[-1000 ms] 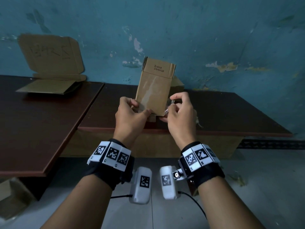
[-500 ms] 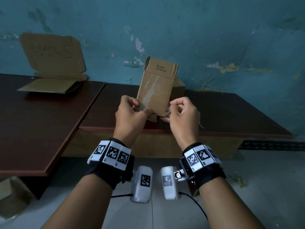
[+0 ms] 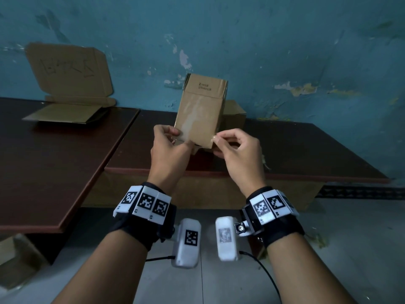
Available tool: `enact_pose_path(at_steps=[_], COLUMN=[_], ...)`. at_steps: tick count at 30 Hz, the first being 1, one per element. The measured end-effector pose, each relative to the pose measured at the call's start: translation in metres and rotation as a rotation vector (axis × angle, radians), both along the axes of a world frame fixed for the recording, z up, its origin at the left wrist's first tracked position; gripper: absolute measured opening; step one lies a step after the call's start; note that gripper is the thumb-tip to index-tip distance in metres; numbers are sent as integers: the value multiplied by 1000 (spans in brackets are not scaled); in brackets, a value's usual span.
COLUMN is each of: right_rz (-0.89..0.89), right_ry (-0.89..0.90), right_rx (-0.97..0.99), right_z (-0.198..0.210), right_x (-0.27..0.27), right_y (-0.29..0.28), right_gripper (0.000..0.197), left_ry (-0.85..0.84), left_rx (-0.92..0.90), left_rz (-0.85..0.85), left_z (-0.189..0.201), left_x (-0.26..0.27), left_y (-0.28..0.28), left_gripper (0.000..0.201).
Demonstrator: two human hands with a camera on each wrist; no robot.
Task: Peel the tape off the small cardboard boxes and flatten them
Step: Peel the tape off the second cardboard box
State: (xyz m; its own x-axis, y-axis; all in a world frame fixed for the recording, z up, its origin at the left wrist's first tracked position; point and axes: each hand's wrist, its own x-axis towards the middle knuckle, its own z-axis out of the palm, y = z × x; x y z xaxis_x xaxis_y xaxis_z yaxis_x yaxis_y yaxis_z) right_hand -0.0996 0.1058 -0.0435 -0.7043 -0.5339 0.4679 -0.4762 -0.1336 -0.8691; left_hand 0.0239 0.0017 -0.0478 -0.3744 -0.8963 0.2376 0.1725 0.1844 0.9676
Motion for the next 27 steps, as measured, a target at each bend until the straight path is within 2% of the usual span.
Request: enact_pose_path(at_steps=[3, 7, 13, 18, 23, 27], right_rz=[-41, -46, -39, -24, 0, 6], right_ry=[54, 140, 254, 260, 186, 119], right_rx=[10, 40, 39, 30, 53, 41], right_z=[-2, -3, 2, 2, 7, 5], right_x=[-5, -5, -7, -6, -5, -4], right_y=[-2, -4, -1, 0, 6, 4], right_gripper=[10, 13, 15, 12, 8, 8], left_ry=[45, 62, 35, 20, 22, 34], left_rx=[29, 63, 35, 23, 2, -20], left_rz=[-13, -41, -26, -36, -47, -40], left_z=[6, 11, 6, 5, 4, 2], left_x=[1, 1, -2, -3, -3, -4], left_y=[8, 15, 13, 13, 12, 10], left_gripper=[43, 64, 63, 69, 76, 74])
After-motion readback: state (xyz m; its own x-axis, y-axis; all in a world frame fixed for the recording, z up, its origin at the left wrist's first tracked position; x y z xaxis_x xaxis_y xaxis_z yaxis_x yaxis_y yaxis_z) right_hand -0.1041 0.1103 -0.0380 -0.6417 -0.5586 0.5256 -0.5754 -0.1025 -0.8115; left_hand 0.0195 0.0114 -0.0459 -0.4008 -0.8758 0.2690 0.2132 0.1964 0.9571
